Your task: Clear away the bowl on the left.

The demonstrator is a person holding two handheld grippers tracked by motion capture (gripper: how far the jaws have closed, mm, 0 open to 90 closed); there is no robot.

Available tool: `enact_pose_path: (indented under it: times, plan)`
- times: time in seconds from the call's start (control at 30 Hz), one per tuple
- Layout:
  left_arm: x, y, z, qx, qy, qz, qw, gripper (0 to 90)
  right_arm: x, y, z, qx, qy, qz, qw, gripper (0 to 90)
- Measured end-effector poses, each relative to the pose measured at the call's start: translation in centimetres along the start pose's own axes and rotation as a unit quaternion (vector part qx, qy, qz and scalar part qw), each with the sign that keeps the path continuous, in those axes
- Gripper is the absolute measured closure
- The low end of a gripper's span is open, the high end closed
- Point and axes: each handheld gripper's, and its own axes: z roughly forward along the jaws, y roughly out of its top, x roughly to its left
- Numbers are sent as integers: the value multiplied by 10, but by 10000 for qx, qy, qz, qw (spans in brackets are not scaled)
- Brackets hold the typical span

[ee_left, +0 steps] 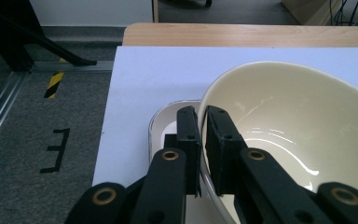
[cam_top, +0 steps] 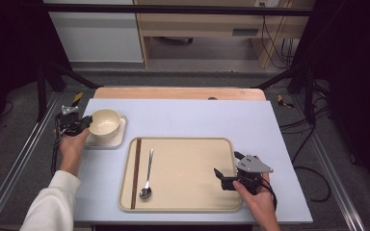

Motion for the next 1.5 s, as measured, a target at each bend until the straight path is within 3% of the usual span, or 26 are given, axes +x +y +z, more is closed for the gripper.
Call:
enact_pose_path:
  times: [0.17,0.33,0.4,0.53,0.77,0.87,0.93,1.03,1.37,1.5]
  plan:
    - [0,1,-1,25,-7,-8,10000,844,0,0,0,5,-2,7,10000,78]
    - [4,0,-1,234,26,-57,9997,843,0,0,0,15,-1,12,10000,78]
    - [5,0,-1,255,-8,-142,9996,842,0,0,0,18,4,14,10000,78]
    - [5,-1,0,241,37,-126,9996,836,1,0,1,17,8,0,10000,77]
    - [5,-4,6,337,52,-124,9993,775,1,0,1,26,14,11,10000,77]
    - [6,-5,8,417,-40,-205,9989,801,1,0,1,29,21,3,10000,77]
    - [6,-6,9,411,-39,-207,9989,811,1,0,2,34,23,12,10000,77]
    - [7,-6,8,376,-124,-424,9983,824,1,0,2,34,26,24,10000,77]
    - [-1,0,-3,234,-128,-247,9993,822,1,0,1,24,14,31,10000,77]
    - [-5,2,-8,134,-246,-350,9990,822,0,0,1,3,4,42,10000,77]
